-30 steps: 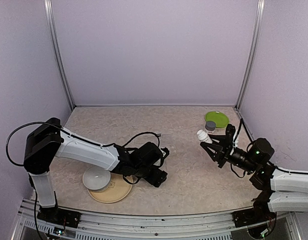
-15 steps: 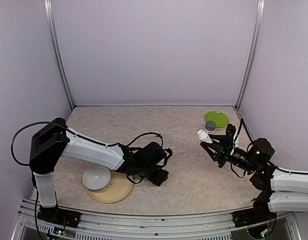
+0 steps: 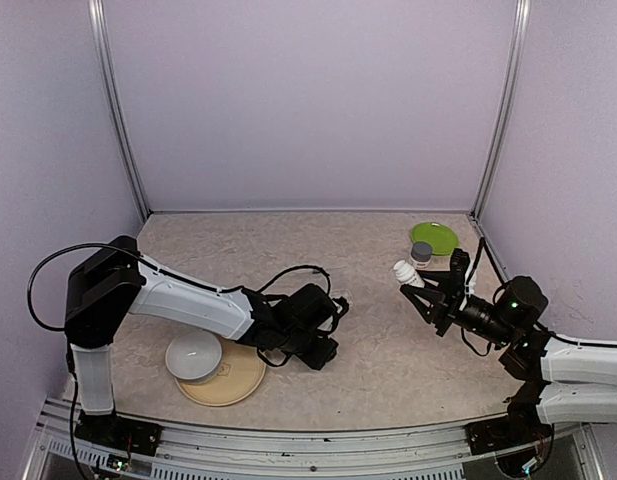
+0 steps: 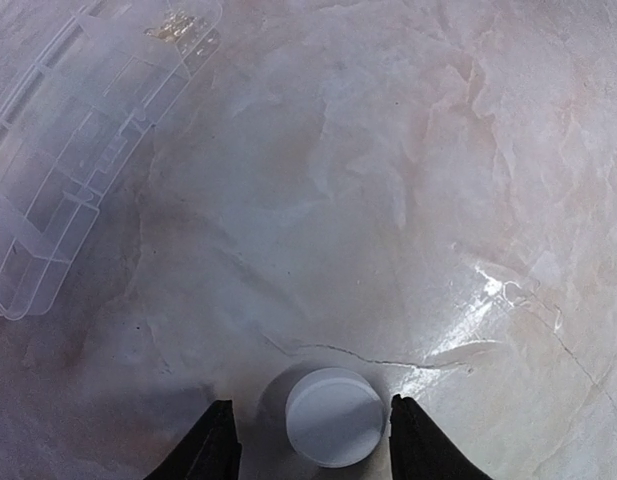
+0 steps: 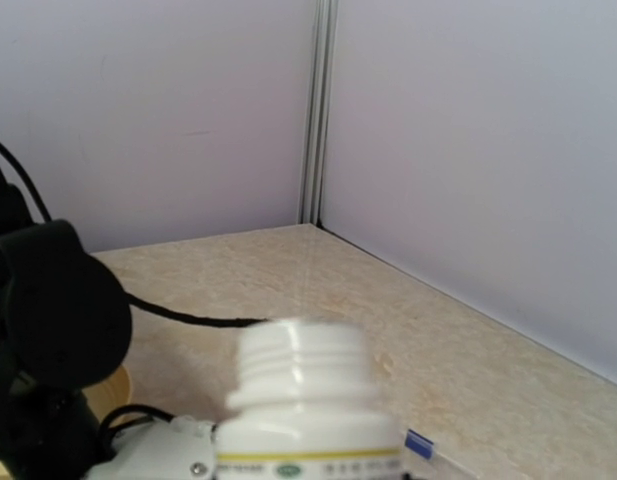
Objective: Sort the pills into containers
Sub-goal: Pick up the lid of the pill bottle from the center of the board.
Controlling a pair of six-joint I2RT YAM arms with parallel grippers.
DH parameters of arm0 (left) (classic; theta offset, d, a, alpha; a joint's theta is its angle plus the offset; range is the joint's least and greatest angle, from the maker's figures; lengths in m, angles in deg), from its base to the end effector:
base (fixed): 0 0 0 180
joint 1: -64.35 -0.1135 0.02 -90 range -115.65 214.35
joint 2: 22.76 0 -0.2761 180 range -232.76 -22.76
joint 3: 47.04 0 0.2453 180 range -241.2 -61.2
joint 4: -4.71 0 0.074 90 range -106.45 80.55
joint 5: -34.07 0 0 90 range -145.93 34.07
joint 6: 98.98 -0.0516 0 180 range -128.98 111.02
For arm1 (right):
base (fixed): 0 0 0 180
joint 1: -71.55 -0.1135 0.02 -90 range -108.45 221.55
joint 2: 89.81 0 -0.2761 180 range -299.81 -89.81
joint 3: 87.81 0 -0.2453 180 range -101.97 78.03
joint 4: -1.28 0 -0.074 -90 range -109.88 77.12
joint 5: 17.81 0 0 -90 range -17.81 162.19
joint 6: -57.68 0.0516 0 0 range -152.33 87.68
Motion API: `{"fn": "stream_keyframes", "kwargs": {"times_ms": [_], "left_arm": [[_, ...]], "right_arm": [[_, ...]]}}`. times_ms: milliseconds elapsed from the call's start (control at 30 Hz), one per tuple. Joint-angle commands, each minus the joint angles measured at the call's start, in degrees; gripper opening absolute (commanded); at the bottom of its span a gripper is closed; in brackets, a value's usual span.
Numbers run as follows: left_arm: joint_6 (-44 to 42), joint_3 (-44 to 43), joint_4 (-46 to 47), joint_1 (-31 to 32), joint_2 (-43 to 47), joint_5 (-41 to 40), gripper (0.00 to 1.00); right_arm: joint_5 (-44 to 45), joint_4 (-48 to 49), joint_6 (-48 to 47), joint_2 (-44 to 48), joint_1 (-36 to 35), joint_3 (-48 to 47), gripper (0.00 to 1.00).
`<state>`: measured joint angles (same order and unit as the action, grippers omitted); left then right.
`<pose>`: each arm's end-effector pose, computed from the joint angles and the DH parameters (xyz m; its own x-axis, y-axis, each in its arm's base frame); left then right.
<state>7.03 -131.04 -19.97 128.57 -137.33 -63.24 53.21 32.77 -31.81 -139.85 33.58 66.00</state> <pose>0.1874 -0.3730 0.1370 -0.5811 0.5742 -0.5767 0.7296 0.6815 -0.0567 0.1385 0.1293 0.2423 0.0974 0.0867 -0.9915 -0.8368 0.5464 -0.0344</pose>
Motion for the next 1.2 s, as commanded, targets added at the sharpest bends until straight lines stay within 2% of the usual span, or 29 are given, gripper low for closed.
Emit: {"fn": "stream_keyframes", "kwargs": {"times_ms": [0, 467, 767, 933, 1167], "left_arm": [[-1.1, -1.2, 1.1, 0.2, -1.1, 0.9, 0.50], [-1.5, -1.3, 2.1, 0.2, -1.8, 1.6, 0.44], [-1.4, -1.2, 2.7, 0.2, -1.9, 2.0, 0.36], [-1.3, -1.1, 2.9, 0.2, -1.7, 2.1, 0.27], [-1.3, -1.0, 3.3, 0.2, -0.8, 2.8, 0.28]], "right_arm": [[0.7, 0.2, 0.2, -0.4, -0.4, 0.3, 0.00], [0.7, -0.2, 0.3, -0.9, -0.4, 0.1, 0.00], [0.6, -0.4, 0.4, -1.2, -0.5, -0.1, 0.00], [0.5, -0.6, 0.4, -1.2, -0.5, -0.2, 0.00], [0.3, -1.0, 0.4, -1.5, -0.5, -0.4, 0.00]]}}
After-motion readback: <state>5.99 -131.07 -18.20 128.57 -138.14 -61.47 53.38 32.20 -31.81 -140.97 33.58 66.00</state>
